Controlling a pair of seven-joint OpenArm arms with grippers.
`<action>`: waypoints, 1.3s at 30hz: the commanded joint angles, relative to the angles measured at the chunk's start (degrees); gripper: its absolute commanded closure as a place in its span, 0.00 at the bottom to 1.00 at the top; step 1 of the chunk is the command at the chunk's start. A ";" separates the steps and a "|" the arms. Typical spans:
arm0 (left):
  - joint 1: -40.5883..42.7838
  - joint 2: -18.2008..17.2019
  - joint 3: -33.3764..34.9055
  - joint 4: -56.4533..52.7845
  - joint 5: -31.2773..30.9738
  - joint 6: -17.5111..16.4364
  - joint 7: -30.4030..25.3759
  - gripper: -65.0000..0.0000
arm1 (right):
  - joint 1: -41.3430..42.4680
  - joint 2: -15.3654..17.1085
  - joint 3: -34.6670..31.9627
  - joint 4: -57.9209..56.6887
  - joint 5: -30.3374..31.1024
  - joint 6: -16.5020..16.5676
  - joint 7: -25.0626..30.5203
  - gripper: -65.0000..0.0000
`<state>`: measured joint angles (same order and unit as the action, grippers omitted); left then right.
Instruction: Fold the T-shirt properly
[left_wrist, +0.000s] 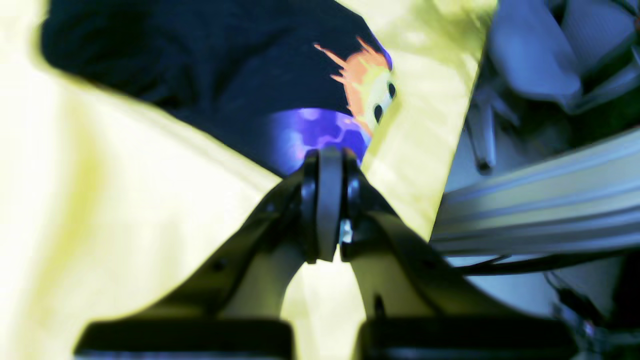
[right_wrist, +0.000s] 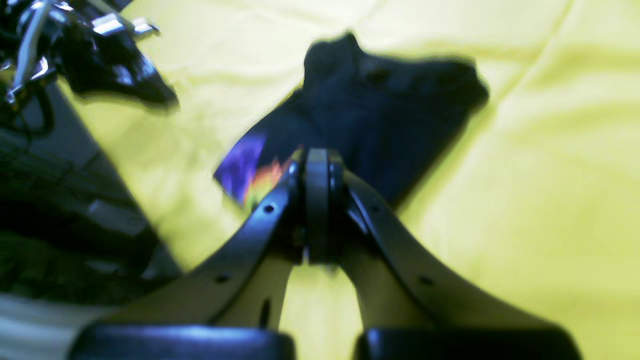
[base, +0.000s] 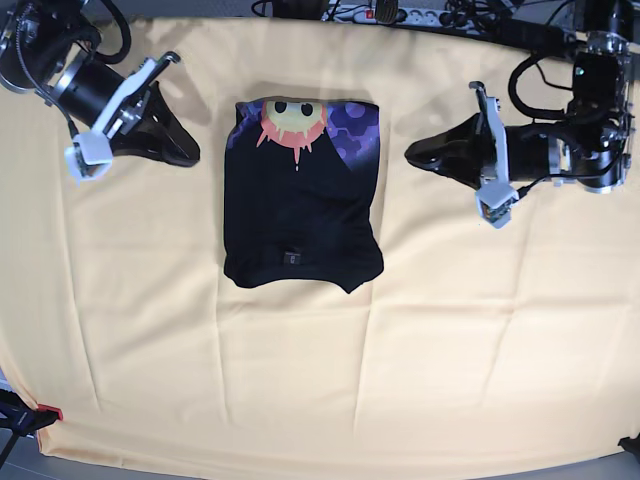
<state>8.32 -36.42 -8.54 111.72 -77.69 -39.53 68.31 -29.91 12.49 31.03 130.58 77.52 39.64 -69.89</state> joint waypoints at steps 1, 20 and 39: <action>1.88 -0.87 -2.71 1.95 -2.40 -0.47 -0.15 1.00 | -1.36 0.61 2.64 1.05 4.46 0.36 -0.11 1.00; 47.82 6.19 -37.99 21.64 -7.31 -0.47 9.79 1.00 | -31.15 0.70 23.12 1.05 7.48 0.36 -10.11 1.00; 55.25 12.61 -13.11 -7.13 13.11 -0.47 -5.57 1.00 | -37.03 7.54 -8.11 -21.97 -22.43 0.36 8.48 1.00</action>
<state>62.50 -23.35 -21.17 103.81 -63.59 -39.70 62.83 -65.60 19.68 22.35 107.92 54.13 39.81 -61.12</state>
